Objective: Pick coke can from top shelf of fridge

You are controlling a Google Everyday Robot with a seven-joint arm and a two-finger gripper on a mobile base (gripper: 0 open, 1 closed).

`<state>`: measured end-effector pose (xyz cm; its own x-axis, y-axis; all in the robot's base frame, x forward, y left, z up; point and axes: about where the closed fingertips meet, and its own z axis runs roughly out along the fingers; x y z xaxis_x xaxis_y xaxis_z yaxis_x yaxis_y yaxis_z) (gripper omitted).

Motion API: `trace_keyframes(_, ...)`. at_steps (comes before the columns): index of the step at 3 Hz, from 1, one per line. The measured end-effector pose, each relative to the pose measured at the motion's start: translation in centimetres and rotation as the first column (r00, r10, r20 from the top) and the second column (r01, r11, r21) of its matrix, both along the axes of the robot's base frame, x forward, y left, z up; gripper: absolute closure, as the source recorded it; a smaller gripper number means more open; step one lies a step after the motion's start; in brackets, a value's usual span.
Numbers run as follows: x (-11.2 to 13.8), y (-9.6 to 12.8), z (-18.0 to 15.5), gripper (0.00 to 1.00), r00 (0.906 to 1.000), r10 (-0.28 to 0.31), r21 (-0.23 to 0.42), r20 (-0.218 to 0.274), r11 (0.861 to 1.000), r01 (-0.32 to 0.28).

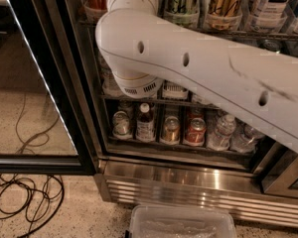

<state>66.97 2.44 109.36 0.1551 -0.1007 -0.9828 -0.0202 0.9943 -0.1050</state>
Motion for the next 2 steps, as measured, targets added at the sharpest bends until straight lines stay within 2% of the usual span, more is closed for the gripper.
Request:
trace_keyframes(1, 0.0, 0.0, 0.01, 0.74, 1.0, 0.0, 0.0, 0.0, 1.0, 0.0)
trace_keyframes(2, -0.22, -0.32, 0.96, 0.97, 0.9997, -0.012, 0.011, 0.023, 1.0, 0.012)
